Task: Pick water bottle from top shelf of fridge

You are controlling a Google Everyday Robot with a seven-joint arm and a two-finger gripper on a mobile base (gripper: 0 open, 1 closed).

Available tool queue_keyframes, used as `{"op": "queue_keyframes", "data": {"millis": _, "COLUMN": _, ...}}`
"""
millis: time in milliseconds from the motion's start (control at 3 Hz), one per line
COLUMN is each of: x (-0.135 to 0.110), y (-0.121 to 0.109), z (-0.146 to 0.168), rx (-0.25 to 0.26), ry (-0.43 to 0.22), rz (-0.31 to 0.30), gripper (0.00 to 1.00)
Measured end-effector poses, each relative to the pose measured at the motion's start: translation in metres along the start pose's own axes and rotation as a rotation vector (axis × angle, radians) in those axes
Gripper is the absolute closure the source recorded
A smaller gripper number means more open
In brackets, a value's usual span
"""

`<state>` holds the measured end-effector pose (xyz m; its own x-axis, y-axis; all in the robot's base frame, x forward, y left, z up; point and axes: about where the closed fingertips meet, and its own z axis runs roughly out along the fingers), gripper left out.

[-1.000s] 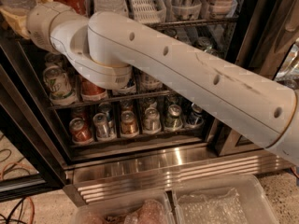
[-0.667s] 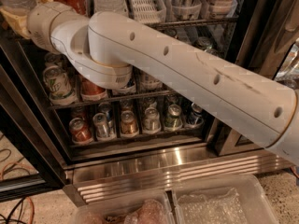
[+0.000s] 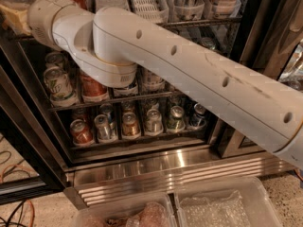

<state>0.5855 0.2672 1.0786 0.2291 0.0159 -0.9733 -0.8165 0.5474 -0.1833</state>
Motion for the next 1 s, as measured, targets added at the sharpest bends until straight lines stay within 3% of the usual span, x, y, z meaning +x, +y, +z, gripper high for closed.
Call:
{"op": "queue_keyframes", "data": {"millis": 667, "x": -0.016, "y": 0.009, "z": -0.018, "rx": -0.038, "ry": -0.006, "rz": -0.064, "gripper": 1.0}}
{"op": "queue_keyframes", "data": {"millis": 1000, "x": -0.01, "y": 0.023, "z": -0.043, "rx": -0.09, "ry": 0.041, "rz": -0.089, "gripper": 1.0}}
